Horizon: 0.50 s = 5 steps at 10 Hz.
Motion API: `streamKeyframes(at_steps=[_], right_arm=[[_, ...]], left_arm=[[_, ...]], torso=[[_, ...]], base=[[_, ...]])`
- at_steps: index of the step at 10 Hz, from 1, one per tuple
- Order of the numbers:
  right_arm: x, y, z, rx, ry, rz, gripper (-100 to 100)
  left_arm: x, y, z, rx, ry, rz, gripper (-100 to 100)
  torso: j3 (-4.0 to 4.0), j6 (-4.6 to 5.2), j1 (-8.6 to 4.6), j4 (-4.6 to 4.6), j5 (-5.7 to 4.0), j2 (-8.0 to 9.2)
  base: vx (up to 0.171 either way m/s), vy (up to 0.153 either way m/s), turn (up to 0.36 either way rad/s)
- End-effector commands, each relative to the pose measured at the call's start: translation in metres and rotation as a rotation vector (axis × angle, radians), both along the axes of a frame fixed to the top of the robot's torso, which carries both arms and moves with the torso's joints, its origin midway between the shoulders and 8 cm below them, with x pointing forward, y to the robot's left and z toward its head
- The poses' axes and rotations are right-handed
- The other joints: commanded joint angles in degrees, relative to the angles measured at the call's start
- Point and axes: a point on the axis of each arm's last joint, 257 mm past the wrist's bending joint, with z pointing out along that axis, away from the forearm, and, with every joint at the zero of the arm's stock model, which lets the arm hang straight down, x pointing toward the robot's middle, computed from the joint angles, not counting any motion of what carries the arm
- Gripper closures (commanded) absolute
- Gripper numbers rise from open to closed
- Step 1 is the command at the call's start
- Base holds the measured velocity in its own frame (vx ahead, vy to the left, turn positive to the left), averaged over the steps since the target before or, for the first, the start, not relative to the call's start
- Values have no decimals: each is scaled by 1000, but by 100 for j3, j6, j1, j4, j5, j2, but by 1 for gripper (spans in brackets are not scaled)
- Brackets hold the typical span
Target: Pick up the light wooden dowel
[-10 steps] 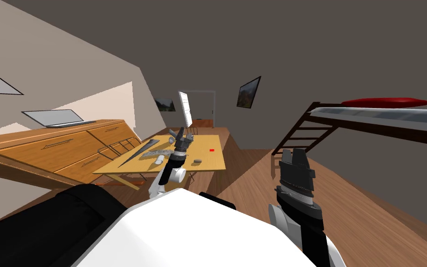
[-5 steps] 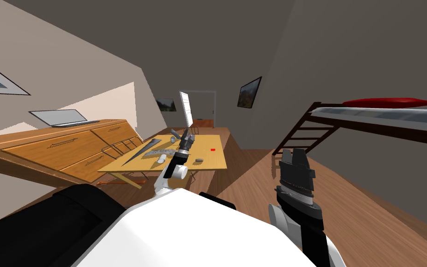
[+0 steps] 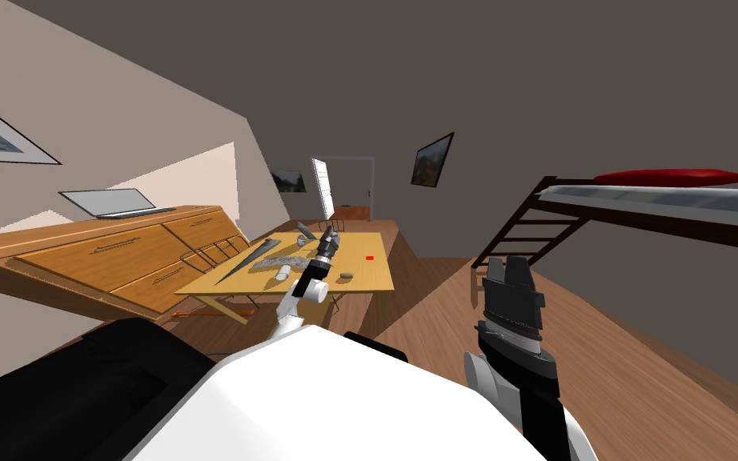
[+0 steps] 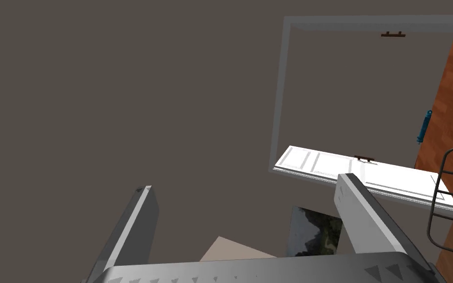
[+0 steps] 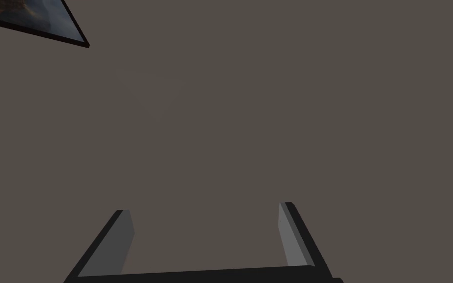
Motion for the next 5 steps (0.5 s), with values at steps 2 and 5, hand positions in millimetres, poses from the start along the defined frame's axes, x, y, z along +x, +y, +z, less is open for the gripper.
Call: streamKeyframes(at_steps=[2,5], right_arm=[[0,0,0,0,0,0,0],[0,0,0,0,0,0,0]], left_arm=[[17,5,-21,-25,78,-2,-100],[41,8,-59,-62,196,-7,-100]], torso=[[-1,0,2,0,1,0],[-1,0,-1,-1,0,-1]], base=[[-18,22,9],[-19,18,8]])
